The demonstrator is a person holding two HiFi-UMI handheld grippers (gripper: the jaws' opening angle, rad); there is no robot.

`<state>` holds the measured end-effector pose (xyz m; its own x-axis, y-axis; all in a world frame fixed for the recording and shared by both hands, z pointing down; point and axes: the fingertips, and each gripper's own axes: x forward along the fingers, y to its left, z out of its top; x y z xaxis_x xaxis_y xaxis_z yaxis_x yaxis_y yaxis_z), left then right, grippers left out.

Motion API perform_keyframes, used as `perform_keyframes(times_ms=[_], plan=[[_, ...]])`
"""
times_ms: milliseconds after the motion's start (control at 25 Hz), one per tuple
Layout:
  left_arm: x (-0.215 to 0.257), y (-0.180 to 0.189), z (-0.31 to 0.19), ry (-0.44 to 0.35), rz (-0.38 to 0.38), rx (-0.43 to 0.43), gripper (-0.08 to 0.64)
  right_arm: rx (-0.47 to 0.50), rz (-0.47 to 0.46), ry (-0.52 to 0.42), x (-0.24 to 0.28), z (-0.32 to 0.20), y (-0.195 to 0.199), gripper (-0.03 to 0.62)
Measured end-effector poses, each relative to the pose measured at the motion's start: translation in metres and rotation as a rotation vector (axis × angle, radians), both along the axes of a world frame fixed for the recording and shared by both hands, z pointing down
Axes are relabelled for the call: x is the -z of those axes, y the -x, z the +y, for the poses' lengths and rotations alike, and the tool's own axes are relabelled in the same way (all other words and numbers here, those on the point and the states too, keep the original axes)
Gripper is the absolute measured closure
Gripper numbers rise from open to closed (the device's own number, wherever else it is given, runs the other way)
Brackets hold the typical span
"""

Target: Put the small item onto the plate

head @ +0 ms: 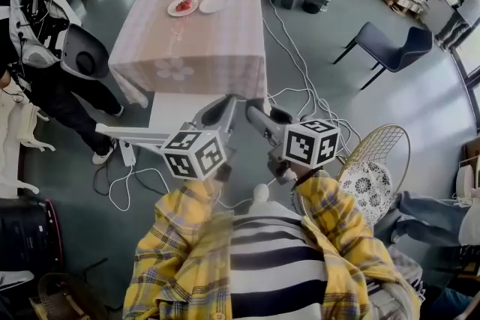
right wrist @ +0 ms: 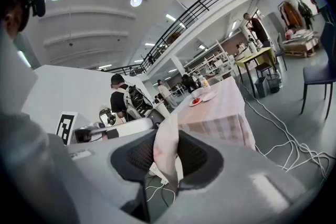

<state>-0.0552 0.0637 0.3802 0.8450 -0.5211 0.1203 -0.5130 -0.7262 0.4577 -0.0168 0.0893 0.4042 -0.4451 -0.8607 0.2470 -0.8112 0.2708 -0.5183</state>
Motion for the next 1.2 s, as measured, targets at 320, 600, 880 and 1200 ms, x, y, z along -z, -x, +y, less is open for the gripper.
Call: perform_keyframes(times_ms=[320, 600, 880, 1200], plan=[[-0.004, -0.051, -0.033, -0.006, -0.029, 0.036, 0.568, 0.036, 0.044, -0.036, 0.003, -0.031, -0.046, 0.486], [-0.012, -0.078, -0.058, 0.001, -0.059, 0.06, 0.568, 0.046, 0.025, -0.04, 0.001, -0.053, -0.071, 0.486], [-0.015, -0.088, -0.093, 0.006, -0.07, 0.078, 0.568, 0.052, 0.024, -0.043, 0.002, -0.08, -0.081, 0.486], [-0.017, -0.11, -0.151, 0.02, -0.072, 0.066, 0.568, 0.046, 0.033, -0.038, 0.006, -0.134, -0.101, 0.486]])
